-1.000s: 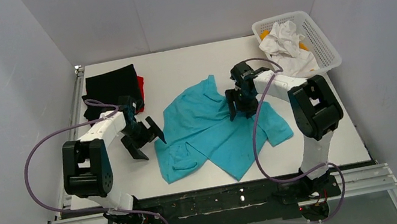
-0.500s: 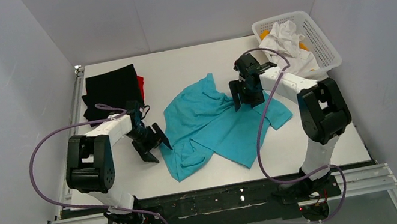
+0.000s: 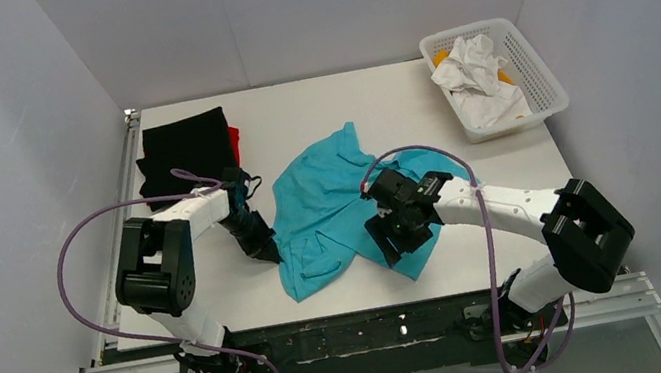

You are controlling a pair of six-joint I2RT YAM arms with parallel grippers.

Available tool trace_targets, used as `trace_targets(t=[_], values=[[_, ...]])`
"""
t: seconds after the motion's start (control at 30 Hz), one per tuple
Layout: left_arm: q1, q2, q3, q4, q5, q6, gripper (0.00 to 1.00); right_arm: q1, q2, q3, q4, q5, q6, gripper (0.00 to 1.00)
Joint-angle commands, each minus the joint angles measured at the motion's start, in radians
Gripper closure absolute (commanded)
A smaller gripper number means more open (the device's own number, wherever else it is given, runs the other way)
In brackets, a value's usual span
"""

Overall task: Fold and stack the t-shirts
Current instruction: Flatten out the tshirt

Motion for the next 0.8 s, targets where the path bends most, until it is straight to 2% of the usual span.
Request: trace_targets(t=[0.0,0.13,0.23,0.33,0.37,0.4,0.43,0.53,0.77], values=[[0.001,-0.034,-0.012,-0.119,-0.065,-0.004,1.0,0.057,-0.006,-0.055,-0.034,-0.04,0.049,0.33],[0.0,-0.036,-0.007,-0.135,-0.076,-0.005,1.0,0.079,0.069,-0.057,-0.021,-0.047,0.068,0.36],[0.001,-0.037,-0.006,-0.139,-0.086,-0.006,1.0,0.074,0.142,-0.052,-0.015,0.055,0.099,0.41],[0.001,-0.033,0.006,-0.152,-0.107,-0.002,1.0,0.036,0.184,-0.059,0.016,0.068,0.135,0.61],[0.0,-0.033,0.017,-0.162,-0.119,0.003,1.0,0.023,0.185,-0.065,0.018,0.08,0.147,0.74],[0.001,-0.032,0.026,-0.17,-0.132,0.007,1.0,0.011,0.177,-0.071,0.01,0.107,0.163,0.92],[0.001,-0.032,0.037,-0.179,-0.147,0.009,1.0,-0.002,0.159,-0.068,-0.005,0.141,0.174,0.99],[0.013,-0.032,0.076,-0.22,-0.205,0.015,1.0,-0.073,0.046,-0.054,-0.095,0.267,0.214,0.99],[0.131,-0.048,0.117,-0.278,-0.287,0.011,1.0,-0.433,-0.216,-0.044,-0.263,0.342,0.215,0.99]])
